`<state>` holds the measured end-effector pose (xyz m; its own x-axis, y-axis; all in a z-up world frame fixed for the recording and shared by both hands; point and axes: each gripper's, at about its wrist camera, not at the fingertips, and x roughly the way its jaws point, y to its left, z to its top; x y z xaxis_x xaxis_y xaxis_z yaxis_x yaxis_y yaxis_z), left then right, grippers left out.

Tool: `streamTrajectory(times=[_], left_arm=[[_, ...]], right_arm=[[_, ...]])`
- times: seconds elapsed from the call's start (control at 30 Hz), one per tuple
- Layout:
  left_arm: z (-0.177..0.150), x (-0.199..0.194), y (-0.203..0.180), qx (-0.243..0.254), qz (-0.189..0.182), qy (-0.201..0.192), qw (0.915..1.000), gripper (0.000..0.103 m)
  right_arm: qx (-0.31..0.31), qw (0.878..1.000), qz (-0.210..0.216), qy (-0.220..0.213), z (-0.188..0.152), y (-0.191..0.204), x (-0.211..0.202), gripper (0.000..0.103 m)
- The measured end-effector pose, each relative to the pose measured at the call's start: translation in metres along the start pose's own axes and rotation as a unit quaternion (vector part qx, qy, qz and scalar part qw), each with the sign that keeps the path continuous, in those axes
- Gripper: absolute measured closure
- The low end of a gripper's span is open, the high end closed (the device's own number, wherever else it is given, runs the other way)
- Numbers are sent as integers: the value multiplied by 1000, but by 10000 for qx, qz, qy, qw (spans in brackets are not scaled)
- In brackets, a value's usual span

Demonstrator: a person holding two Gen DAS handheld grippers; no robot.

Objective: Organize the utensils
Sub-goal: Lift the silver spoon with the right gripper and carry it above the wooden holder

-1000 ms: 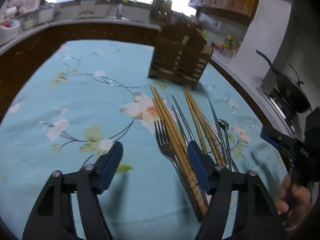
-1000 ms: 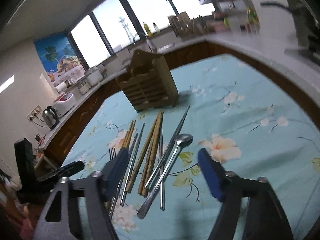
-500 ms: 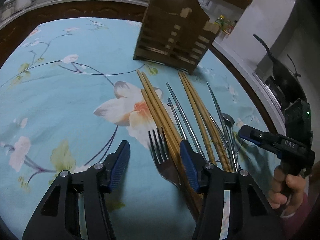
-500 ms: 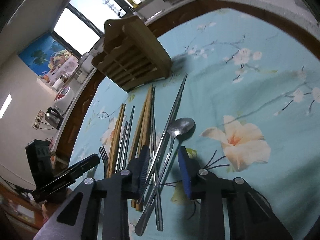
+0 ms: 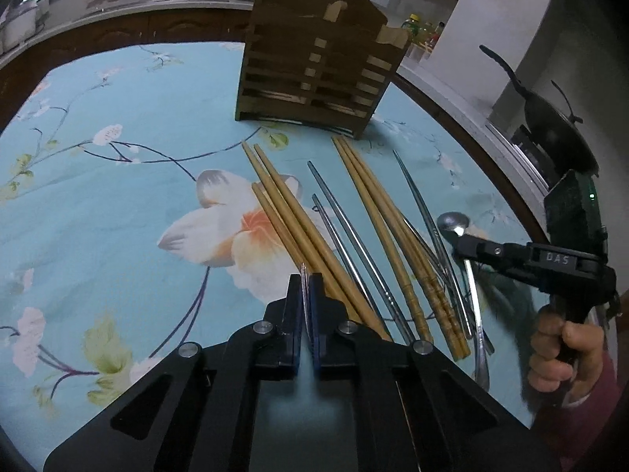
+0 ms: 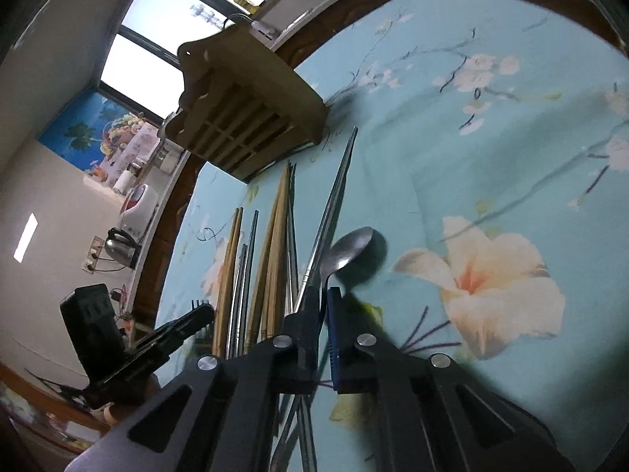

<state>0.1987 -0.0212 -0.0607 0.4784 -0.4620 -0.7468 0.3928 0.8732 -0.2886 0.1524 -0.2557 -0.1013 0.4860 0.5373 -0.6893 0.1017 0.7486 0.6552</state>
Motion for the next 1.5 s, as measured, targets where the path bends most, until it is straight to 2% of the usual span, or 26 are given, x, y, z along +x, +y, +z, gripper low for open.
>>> streamTrajectory(times=[0.3,0.7,1.07,1.43,1.5], left_arm=[[4,-48,1,-85,108,-574,9983,101],[27,-104,-8,117,419,-1297,9906,101],[94,-139,-5,66,1026,-2255,9688,101],[189,-132,-1,-125,1683,-3056,9371,101],[203,-125,2,-152,1746,-3120,9338,101]], right_arm=[[-403,9971,-160,-619,5,24,-46,101],[-1308,9791,-454,-1492,20,79,-87,101],[-1751,9608,-532,-2081,55,115,-97,101],[-2310,9264,-767,-2873,111,163,-79,101],[-2386,9213,-797,-2964,119,169,-75,101]])
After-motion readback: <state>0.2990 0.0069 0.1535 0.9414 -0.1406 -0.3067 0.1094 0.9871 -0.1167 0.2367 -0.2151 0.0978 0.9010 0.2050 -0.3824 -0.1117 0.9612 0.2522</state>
